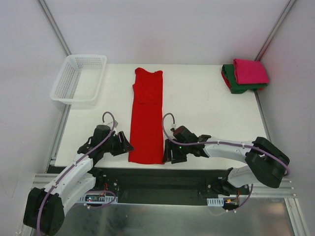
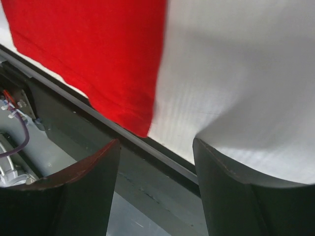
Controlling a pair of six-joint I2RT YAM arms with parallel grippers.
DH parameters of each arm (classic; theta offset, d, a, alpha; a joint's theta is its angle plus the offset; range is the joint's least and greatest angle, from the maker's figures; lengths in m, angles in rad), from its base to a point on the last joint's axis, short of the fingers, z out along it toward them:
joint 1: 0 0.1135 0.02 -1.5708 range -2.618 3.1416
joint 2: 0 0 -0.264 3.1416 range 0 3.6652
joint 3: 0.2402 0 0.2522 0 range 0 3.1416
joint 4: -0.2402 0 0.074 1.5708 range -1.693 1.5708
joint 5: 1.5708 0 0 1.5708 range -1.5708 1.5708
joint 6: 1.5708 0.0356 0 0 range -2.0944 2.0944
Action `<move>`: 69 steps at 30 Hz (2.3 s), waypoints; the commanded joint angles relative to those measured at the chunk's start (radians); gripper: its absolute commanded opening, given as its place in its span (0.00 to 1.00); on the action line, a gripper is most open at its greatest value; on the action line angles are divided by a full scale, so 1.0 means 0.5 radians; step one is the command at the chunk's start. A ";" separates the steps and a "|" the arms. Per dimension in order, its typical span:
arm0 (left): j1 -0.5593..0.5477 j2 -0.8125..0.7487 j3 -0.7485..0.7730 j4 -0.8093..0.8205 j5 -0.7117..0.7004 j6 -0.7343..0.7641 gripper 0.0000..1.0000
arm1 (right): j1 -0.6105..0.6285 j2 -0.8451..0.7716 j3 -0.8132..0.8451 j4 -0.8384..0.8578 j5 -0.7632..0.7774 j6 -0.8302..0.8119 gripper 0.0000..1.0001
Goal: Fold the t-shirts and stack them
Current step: Grab the bottom of the folded rectangular tshirt with both arms
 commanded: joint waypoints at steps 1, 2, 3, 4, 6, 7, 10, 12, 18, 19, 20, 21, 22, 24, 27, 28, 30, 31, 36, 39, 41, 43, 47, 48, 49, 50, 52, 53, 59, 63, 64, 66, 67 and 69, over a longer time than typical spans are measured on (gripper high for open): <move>-0.040 -0.018 -0.046 -0.081 -0.030 -0.016 0.49 | 0.113 0.107 0.094 0.179 0.065 0.141 0.64; -0.052 -0.008 -0.064 -0.081 -0.045 -0.034 0.50 | 0.122 0.138 0.097 0.191 0.071 0.148 0.64; -0.058 0.010 -0.067 -0.081 -0.051 -0.040 0.50 | 0.128 0.157 0.100 0.215 0.074 0.154 0.64; -0.064 0.019 -0.073 -0.081 -0.061 -0.046 0.50 | 0.144 0.175 0.103 0.215 0.077 0.163 0.64; -0.070 0.035 -0.095 -0.084 -0.079 -0.055 0.50 | 0.150 0.230 0.116 0.273 0.086 0.166 0.64; -0.073 0.035 -0.101 -0.084 -0.082 -0.062 0.51 | 0.150 0.249 0.122 0.277 0.096 0.166 0.64; -0.083 0.056 -0.104 -0.081 -0.091 -0.071 0.51 | 0.147 0.301 0.152 0.286 0.099 0.163 0.64; -0.089 0.077 -0.098 -0.081 -0.094 -0.068 0.51 | 0.150 0.322 0.162 0.286 0.099 0.163 0.64; -0.107 0.127 -0.076 -0.081 -0.116 -0.062 0.36 | 0.147 0.338 0.174 0.265 0.105 0.157 0.64; -0.107 0.133 -0.073 -0.081 -0.116 -0.059 0.33 | 0.150 0.341 0.168 0.262 0.111 0.154 0.64; -0.107 0.142 -0.067 -0.078 -0.116 -0.059 0.30 | 0.147 0.338 0.168 0.249 0.111 0.154 0.63; -0.110 0.151 -0.064 -0.078 -0.110 -0.056 0.24 | 0.147 0.335 0.165 0.243 0.114 0.151 0.63; -0.116 0.157 -0.058 -0.078 -0.098 -0.049 0.22 | 0.150 0.335 0.165 0.240 0.120 0.151 0.63; -0.126 0.179 -0.046 -0.075 -0.091 -0.046 0.18 | 0.147 0.326 0.159 0.234 0.126 0.151 0.62; -0.141 0.197 -0.037 -0.078 -0.082 -0.046 0.19 | 0.150 0.332 0.165 0.234 0.126 0.142 0.61; -0.144 0.200 -0.036 -0.078 -0.067 -0.052 0.19 | 0.150 0.329 0.165 0.234 0.126 0.142 0.61; -0.150 0.197 -0.037 -0.078 -0.030 -0.055 0.20 | 0.147 0.335 0.168 0.234 0.126 0.136 0.61; -0.156 0.194 -0.049 -0.081 -0.021 -0.068 0.21 | 0.150 0.335 0.171 0.234 0.126 0.139 0.60; -0.199 0.118 -0.076 -0.127 -0.012 -0.120 0.36 | 0.150 0.353 0.186 0.234 0.114 0.126 0.60; -0.230 0.053 -0.098 -0.185 -0.042 -0.151 0.40 | 0.150 0.365 0.192 0.234 0.111 0.123 0.60; -0.257 0.004 -0.119 -0.209 -0.079 -0.200 0.41 | 0.147 0.372 0.201 0.234 0.108 0.120 0.60; -0.282 -0.027 -0.150 -0.234 -0.100 -0.242 0.40 | 0.150 0.384 0.205 0.234 0.102 0.120 0.60; -0.297 -0.082 -0.187 -0.252 -0.149 -0.270 0.36 | 0.147 0.418 0.229 0.234 0.087 0.111 0.60; -0.297 -0.082 -0.187 -0.253 -0.153 -0.267 0.33 | 0.150 0.421 0.232 0.234 0.083 0.108 0.59; -0.294 -0.076 -0.175 -0.256 -0.159 -0.264 0.28 | 0.150 0.433 0.235 0.234 0.080 0.108 0.59; -0.297 -0.058 -0.168 -0.256 -0.168 -0.261 0.25 | 0.150 0.436 0.241 0.234 0.080 0.105 0.58; -0.297 -0.030 -0.153 -0.256 -0.177 -0.249 0.18 | 0.150 0.439 0.241 0.234 0.074 0.102 0.53; -0.297 -0.015 -0.144 -0.256 -0.189 -0.243 0.15 | 0.147 0.439 0.244 0.234 0.074 0.102 0.51; -0.297 0.047 -0.110 -0.256 -0.229 -0.227 0.00 | 0.147 0.433 0.232 0.234 0.059 0.099 0.24; -0.297 0.081 -0.061 -0.256 -0.257 -0.206 0.00 | 0.150 0.412 0.226 0.234 0.062 0.090 0.07; -0.297 0.093 -0.049 -0.256 -0.257 -0.206 0.00 | 0.150 0.402 0.229 0.182 0.062 0.086 0.05; -0.294 0.096 -0.006 -0.256 -0.260 -0.197 0.00 | 0.150 0.369 0.235 0.157 0.065 0.068 0.01; -0.297 0.090 0.009 -0.256 -0.254 -0.194 0.00 | 0.153 0.347 0.250 0.121 0.071 0.059 0.01; -0.300 0.081 0.067 -0.256 -0.248 -0.187 0.00 | 0.171 0.307 0.275 0.056 0.111 0.022 0.01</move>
